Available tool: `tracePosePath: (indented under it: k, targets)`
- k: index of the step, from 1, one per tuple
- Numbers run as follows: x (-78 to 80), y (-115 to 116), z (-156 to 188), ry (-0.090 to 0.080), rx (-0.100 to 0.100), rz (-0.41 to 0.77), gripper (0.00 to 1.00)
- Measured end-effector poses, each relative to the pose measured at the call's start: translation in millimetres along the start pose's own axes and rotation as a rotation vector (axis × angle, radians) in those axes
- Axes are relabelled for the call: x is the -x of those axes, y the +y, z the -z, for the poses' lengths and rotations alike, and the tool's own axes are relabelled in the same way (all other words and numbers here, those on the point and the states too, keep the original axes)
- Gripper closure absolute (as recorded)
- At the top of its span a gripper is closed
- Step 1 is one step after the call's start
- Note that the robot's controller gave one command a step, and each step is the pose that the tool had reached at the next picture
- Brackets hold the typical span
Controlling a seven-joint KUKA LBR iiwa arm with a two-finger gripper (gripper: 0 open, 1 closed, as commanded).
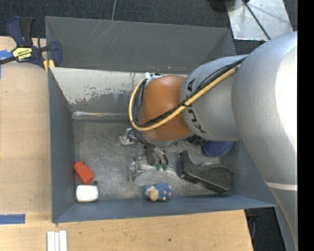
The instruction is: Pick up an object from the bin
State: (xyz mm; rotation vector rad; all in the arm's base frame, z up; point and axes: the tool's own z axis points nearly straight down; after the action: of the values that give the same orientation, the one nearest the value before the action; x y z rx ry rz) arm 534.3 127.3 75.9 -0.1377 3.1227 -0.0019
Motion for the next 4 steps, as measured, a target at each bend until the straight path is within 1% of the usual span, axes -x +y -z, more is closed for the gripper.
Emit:
tracePosePath:
  k: [1,2,3,4]
  targets:
    - [-10.7,-115,13,0.010,0.007,0.522,0.00]
    - [-12.2,-11,0,0.006,-0.001,0.773,0.00]
    - [-6.0,76,52,0.008,0.008,0.500,0.00]
    - [-7.2,65,121,0.004,0.006,0.549,0.00]
